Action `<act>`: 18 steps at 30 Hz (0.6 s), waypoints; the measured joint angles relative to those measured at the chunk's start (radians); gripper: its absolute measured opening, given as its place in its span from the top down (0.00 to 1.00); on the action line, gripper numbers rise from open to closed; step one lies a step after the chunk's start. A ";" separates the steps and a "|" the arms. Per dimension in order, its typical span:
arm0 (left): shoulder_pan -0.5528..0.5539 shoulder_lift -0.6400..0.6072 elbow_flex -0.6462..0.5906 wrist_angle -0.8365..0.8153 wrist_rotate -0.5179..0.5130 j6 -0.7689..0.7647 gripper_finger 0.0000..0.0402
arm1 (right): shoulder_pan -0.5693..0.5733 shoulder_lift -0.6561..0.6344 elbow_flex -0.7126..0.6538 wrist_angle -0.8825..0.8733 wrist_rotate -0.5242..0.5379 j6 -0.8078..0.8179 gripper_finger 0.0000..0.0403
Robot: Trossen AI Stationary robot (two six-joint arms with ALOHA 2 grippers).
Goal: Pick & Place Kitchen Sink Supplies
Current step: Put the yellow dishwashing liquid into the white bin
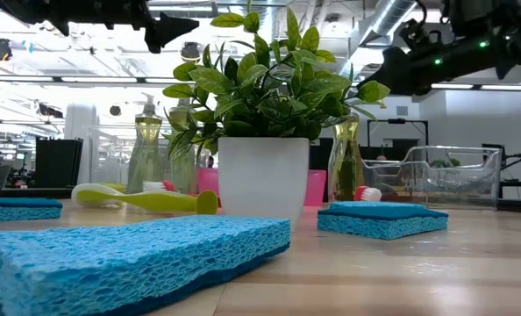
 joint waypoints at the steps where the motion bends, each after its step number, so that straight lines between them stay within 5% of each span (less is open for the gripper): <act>1: 0.000 0.000 0.000 0.000 0.000 0.000 0.13 | -0.013 0.015 0.009 -0.001 -0.003 -0.002 0.34; 18: 0.000 0.000 0.000 0.002 0.000 0.000 0.13 | -0.158 0.311 0.181 0.050 -0.103 -0.011 0.34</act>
